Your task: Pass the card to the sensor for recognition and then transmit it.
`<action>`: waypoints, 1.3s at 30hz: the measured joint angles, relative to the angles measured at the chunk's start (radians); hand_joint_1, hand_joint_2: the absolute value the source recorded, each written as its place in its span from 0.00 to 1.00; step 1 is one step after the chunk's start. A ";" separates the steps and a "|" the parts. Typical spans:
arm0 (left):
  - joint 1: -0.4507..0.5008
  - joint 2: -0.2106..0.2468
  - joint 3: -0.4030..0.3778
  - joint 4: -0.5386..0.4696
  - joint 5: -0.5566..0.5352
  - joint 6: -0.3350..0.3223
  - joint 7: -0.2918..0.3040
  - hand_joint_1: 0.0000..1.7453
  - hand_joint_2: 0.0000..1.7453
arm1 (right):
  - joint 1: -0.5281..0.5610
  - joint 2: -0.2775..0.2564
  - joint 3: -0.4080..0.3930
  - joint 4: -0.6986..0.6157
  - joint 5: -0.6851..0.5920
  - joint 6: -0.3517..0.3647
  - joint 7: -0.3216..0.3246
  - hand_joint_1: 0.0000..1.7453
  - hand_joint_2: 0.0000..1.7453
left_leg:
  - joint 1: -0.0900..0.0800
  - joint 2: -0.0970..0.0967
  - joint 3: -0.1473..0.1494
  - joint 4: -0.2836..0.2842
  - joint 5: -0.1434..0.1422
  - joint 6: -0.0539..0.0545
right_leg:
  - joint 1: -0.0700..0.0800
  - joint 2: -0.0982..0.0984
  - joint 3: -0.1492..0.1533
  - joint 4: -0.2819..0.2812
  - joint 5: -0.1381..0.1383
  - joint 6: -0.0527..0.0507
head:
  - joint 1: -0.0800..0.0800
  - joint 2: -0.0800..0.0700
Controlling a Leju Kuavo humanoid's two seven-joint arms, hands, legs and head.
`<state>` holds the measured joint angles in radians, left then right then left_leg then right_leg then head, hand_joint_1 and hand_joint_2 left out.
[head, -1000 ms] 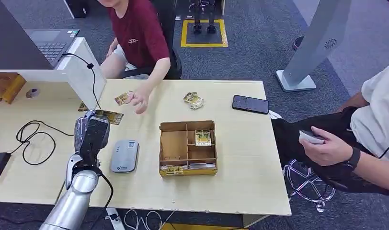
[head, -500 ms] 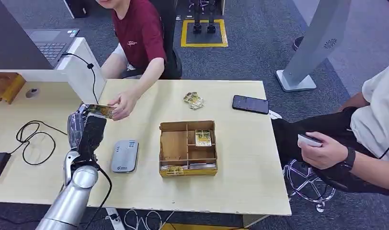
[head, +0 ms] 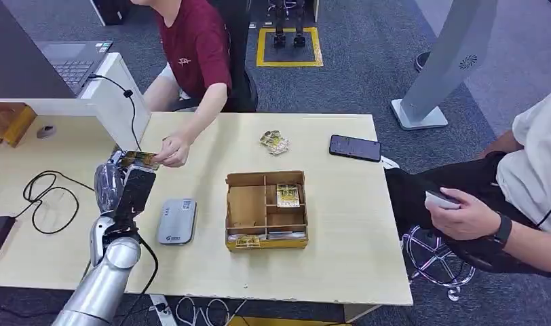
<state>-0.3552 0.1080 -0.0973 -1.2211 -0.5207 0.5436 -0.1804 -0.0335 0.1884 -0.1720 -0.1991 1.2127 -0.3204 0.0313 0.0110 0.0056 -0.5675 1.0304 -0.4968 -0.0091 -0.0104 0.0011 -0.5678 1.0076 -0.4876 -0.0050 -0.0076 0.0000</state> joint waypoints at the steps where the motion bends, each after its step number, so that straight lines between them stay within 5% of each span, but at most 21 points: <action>1: 0.000 0.000 0.000 0.001 0.000 0.000 0.000 1.00 1.00 | 0.000 0.000 0.000 0.000 0.000 0.000 0.000 0.00 0.00 | 0.000 0.000 0.000 0.000 0.000 0.000 | 0.000 0.000 0.000 0.000 0.000 0.000 | 0.000 0.000; 8: 0.000 0.000 0.000 0.005 0.000 0.000 -0.001 1.00 1.00 | 0.000 0.000 0.000 0.000 0.000 0.000 0.000 0.00 0.00 | 0.000 0.000 0.000 0.000 0.000 0.000 | 0.000 0.000 0.000 0.000 0.000 0.000 | 0.000 0.000; 9: 0.000 0.000 0.000 0.006 0.000 0.000 -0.005 0.00 1.00 | 0.000 0.000 0.000 0.000 0.000 0.000 0.000 0.00 0.00 | 0.000 0.000 0.000 0.000 0.000 0.000 | 0.000 0.000 0.000 0.000 0.000 0.000 | 0.000 0.000; 21: 0.005 0.000 0.001 0.005 0.031 -0.033 -0.016 0.00 1.00 | 0.001 0.000 0.002 0.000 -0.018 -0.006 -0.009 0.00 0.00 | 0.000 0.000 0.000 0.000 0.000 0.000 | 0.000 0.000 0.000 0.000 0.000 0.000 | 0.000 0.000; 23: 0.008 0.005 0.000 0.003 0.074 -0.095 -0.023 0.00 1.00 | 0.001 0.000 0.002 0.000 -0.023 -0.011 -0.010 0.00 0.00 | 0.000 0.000 0.000 0.000 0.000 0.000 | 0.000 0.000 0.000 0.000 0.000 0.000 | 0.000 0.000; 29: 0.071 0.042 0.000 -0.101 0.138 -0.198 -0.058 0.00 1.00 | 0.008 0.000 0.002 0.000 -0.035 -0.017 -0.012 0.00 0.00 | 0.000 0.000 0.000 0.000 0.000 0.000 | 0.000 0.001 -0.001 0.000 0.000 0.000 | 0.000 0.000; 39: 0.126 0.077 0.000 -0.207 0.122 -0.216 -0.096 0.00 1.00 | 0.011 0.000 0.002 0.000 -0.044 -0.026 -0.019 0.00 0.00 | 0.000 0.001 0.000 0.000 0.000 0.000 | 0.000 0.001 0.000 0.000 0.000 0.000 | 0.000 0.000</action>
<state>-0.2288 0.1850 -0.0973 -1.4283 -0.3990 0.3277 -0.2764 -0.0225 0.1881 -0.1698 -0.1987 1.1685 -0.3464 0.0118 0.0111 0.0063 -0.5677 1.0304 -0.4969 -0.0092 -0.0103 0.0022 -0.5679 1.0078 -0.4877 -0.0049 -0.0080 0.0000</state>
